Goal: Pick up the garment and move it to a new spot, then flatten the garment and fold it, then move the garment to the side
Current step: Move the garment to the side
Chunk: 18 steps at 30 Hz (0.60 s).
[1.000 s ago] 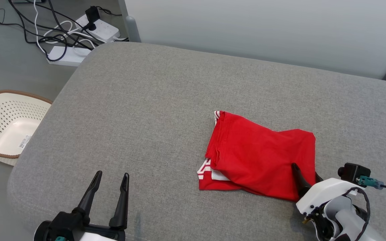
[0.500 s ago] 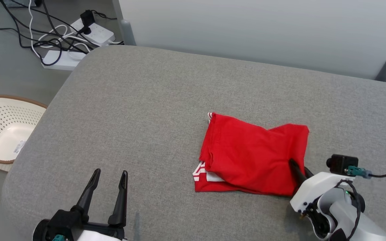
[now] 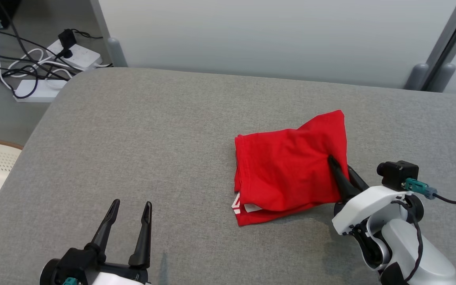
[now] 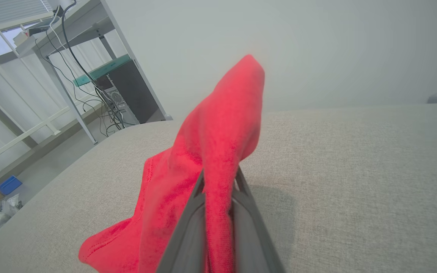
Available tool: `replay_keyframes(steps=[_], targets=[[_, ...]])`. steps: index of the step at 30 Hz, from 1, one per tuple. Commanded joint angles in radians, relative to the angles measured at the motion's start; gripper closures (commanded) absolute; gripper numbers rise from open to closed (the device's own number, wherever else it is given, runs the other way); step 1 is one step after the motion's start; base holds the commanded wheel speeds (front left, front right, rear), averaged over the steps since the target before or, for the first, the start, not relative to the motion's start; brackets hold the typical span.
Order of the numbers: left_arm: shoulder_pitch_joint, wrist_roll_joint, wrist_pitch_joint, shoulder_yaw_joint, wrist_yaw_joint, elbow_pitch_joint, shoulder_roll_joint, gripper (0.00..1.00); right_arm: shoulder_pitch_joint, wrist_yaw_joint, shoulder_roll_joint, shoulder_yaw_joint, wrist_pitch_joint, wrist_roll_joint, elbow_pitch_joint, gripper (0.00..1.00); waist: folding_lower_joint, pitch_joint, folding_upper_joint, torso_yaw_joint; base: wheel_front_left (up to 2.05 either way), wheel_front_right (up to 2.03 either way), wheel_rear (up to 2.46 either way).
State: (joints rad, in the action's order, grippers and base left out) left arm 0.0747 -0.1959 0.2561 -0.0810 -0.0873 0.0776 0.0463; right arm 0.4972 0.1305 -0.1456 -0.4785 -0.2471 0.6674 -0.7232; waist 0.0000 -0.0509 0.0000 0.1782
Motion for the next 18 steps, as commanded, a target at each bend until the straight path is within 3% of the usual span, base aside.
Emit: replay_keyframes(steps=[1,18], targets=[[-0.046,-0.013,0.006,0.030,0.003,-0.028,0.004,0.00,0.003,0.000,0.006,0.000,-0.015,-0.013,0.033,1.00,0.0000,0.001,0.0000,-0.019,0.00,0.00,0.00],[-0.086,0.000,0.006,0.034,-0.012,-0.036,0.004,0.00,-0.035,0.000,0.022,0.068,-0.015,-0.091,0.121,1.00,0.0000,-0.028,0.0000,-0.265,0.00,0.00,0.00]])
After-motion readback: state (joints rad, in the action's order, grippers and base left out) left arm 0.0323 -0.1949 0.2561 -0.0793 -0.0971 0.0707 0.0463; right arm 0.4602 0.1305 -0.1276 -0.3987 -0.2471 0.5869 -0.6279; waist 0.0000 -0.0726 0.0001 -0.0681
